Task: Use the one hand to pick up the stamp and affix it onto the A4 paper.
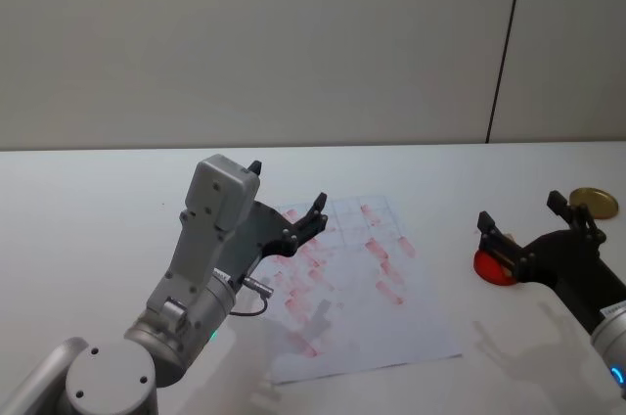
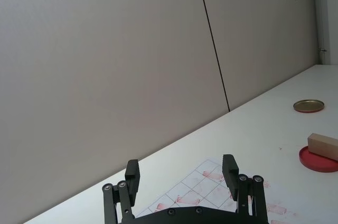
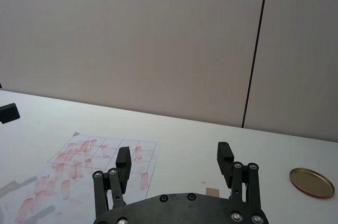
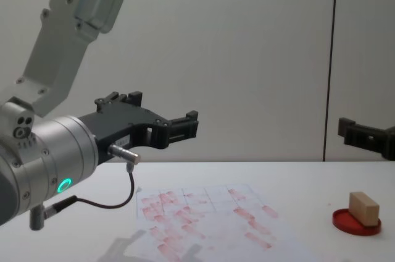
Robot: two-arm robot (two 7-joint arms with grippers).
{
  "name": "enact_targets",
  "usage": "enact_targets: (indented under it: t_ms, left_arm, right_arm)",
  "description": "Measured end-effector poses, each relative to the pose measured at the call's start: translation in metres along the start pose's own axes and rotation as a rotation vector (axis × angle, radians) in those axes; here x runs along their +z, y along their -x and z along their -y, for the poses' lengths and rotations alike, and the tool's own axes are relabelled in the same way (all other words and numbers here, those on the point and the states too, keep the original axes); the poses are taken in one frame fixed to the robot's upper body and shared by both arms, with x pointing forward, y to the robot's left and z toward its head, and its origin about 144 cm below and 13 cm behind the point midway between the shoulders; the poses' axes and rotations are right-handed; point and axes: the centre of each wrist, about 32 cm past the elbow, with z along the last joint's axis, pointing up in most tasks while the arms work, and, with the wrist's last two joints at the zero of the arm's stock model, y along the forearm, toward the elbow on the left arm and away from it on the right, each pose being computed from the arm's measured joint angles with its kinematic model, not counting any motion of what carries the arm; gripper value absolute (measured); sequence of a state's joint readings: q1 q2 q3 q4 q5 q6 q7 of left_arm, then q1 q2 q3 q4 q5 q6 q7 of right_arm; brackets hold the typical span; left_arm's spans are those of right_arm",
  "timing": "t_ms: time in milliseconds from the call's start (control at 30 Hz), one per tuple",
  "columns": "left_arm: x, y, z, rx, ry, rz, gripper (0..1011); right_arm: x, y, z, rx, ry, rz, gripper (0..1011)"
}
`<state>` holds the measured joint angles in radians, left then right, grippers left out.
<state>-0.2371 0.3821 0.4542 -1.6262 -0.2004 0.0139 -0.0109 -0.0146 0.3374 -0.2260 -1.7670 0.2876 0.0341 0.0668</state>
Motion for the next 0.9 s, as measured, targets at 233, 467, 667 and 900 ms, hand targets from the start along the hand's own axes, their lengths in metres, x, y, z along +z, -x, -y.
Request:
enact_targets:
  t_ms: [233, 467, 667, 900]
  left_arm:
    - [0.0, 0.0, 0.0, 0.0, 0.0, 0.0, 993]
    - [0.0, 0.0, 0.0, 0.0, 0.0, 0.0, 993]
    - [0.0, 0.0, 0.0, 0.0, 0.0, 0.0, 993]
    - [0.0, 0.0, 0.0, 0.0, 0.0, 0.0, 993]
  right_arm:
    - [0.0, -0.0001, 0.0, 0.0, 0.0, 0.0, 1001]
    - [0.0, -0.0001, 0.0, 0.0, 0.0, 0.0, 1001]
    - [-0.0001, -0.0001, 0.0, 0.0, 0.0, 0.0, 1001]
    - [0.0001, 0.0012, -0.0011, -0.002, 0.003, -0.001, 1001]
